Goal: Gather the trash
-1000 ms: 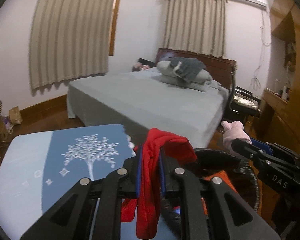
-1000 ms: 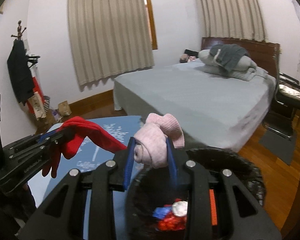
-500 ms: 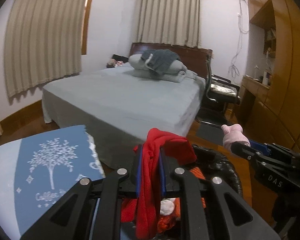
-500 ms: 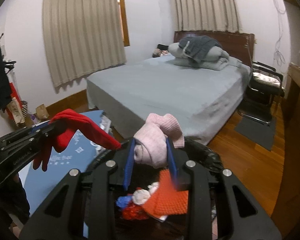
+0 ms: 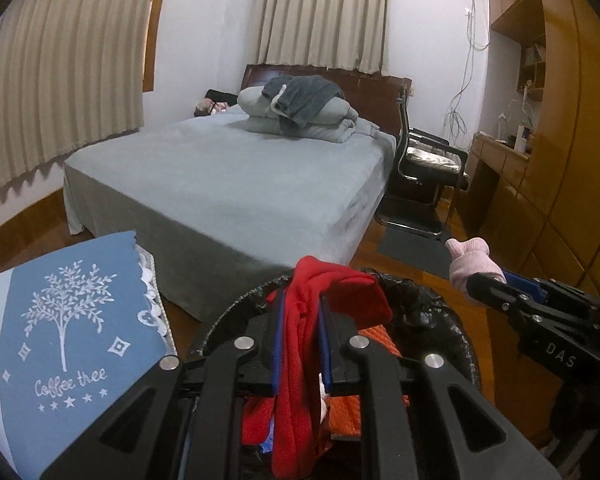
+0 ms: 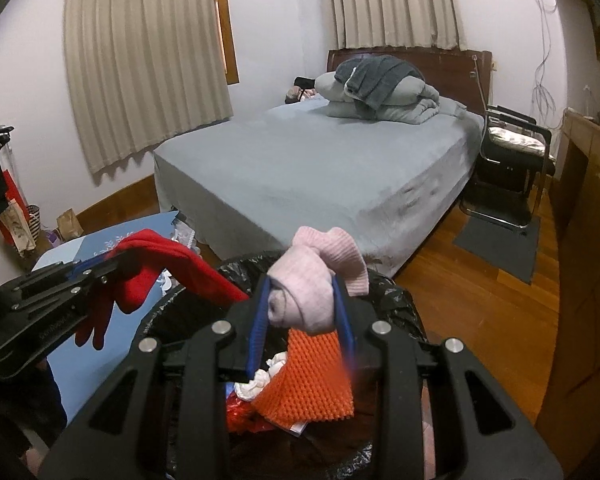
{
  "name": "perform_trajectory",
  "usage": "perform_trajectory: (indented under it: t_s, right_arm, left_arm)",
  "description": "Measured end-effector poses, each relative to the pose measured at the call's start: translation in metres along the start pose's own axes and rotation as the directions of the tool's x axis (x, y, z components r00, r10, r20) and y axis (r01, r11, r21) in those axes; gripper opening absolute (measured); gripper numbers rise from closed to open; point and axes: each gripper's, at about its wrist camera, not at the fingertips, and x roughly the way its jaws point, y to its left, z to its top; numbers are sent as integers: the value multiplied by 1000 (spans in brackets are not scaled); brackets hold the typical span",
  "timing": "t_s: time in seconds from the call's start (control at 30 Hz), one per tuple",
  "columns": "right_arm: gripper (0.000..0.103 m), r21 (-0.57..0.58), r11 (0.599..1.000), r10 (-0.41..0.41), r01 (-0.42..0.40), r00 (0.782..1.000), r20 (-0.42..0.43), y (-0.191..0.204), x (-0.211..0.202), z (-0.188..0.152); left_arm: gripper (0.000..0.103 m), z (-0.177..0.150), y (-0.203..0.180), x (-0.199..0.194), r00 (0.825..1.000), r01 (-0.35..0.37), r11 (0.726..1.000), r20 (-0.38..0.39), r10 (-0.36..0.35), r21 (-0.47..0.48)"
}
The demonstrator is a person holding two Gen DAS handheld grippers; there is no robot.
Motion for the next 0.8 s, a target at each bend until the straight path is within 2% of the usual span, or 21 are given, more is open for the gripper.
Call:
perform_trajectory:
  t_s: [0.13,0.2,0.23,0.27,0.4,0.47,0.57,0.67,0.8]
  right_arm:
    - [32,9,1000,0,0,1000,-12,-1,3,-1]
    - [36,9,1000,-10,10,1000,-18,-2,6,-1]
    - [45,13,1000,-12,13,1000,-20,-4,7,-2]
    - [58,16,1000,-15,15,1000,-22,-4,9,2]
    - [68,33,999,-29,29,999,-15,-8,6,2]
    - [81,35,999,-38,38,999,1,-8,2,3]
    - [93,33,999,-38,37,999,22,-6,-4,5]
    - [97,35,999,-33,32,999,25,-4,-9,8]
    - [98,34,999,-14,13,999,33,3,-18,14]
  left_arm:
    - [18,-2,1,6,1000,11,1000,-25,-12,-17]
    - [33,-3,3,8,999,19,1000,-43,-20,-25]
    - [49,-4,4,10,998,30,999,-54,-32,-31]
    - [57,-5,5,11,997,38,999,-60,-40,-35]
    - [69,-10,8,8,997,32,999,-69,-34,-31]
    - [78,-10,10,5,998,26,999,-62,-28,-33]
    - [88,-8,15,-5,999,-2,1000,-39,1,-27]
    - [95,-6,21,-18,999,-31,999,-16,31,-27]
    - [97,-5,30,-39,997,-80,996,8,81,-32]
